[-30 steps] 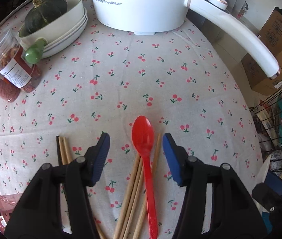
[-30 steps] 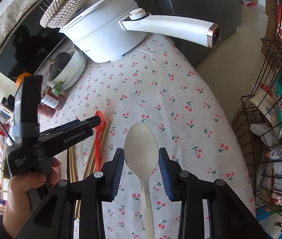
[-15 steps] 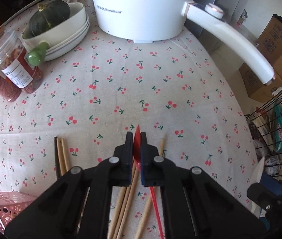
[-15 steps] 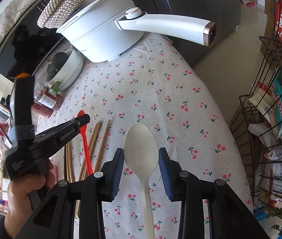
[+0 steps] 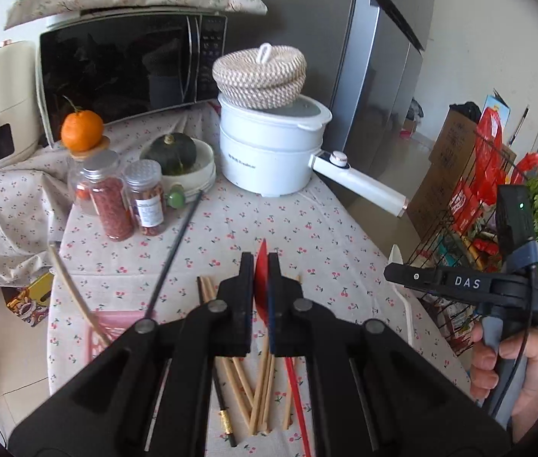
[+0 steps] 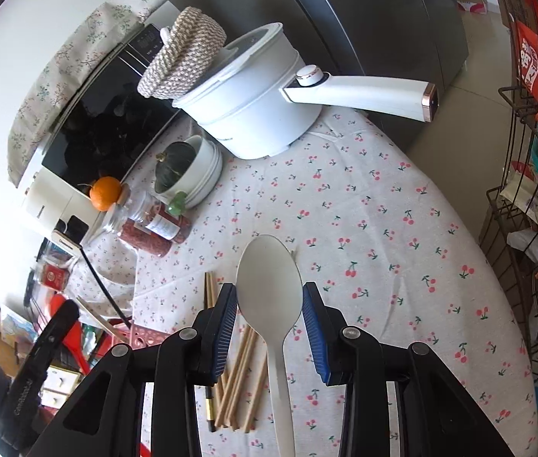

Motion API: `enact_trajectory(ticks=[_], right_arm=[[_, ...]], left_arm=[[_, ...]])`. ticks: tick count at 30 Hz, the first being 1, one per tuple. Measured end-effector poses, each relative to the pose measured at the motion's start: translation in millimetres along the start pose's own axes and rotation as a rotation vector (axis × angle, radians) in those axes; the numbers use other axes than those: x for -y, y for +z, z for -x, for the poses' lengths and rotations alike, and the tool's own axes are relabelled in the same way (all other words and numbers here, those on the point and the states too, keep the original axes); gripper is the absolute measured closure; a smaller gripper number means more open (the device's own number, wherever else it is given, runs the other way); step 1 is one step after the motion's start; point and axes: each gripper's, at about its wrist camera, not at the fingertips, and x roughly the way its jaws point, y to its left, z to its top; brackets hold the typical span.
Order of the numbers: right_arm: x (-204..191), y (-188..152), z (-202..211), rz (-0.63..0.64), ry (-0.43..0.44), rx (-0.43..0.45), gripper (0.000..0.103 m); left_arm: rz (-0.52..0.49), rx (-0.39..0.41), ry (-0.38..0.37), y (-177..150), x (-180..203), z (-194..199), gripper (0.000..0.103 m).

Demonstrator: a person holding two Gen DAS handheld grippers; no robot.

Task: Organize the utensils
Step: 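Lift the red spoon and drop it into the pink basket with the left tool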

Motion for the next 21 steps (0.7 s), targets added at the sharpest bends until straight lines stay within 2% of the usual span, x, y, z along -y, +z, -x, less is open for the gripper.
enact_trajectory(ticks=[5,9,12,16,21], right_arm=[[-21.3,-3.4,1.1,0.012,0.020,0.040,0.067],[-37.6,-6.2,-6.1,0.018,0.034,0.048,0.067],[-50.5,-9.6,-14.4,0.038,0.040,0.044,0.067],[-67.5,-13.4,-23.0,0.072,0.045,0.048,0.067],[-79.4,-17.4,-28.9,0.092,0.052,0.060,0.067]], left_arm=[[0.062,0.165,0.065,-3.0,-40.7,41.4,0.096],[0.106,0.298,0.133,-7.3,-66.2,56.8,0.096],[0.139,0.388,0.199,-12.1,-83.8,54.7,0.096],[0.177,0.470,0.291,-12.4,-96.7,40.2,0.096],[0.133,0.507,0.370,-18.7,-97.0,14.1,0.096]])
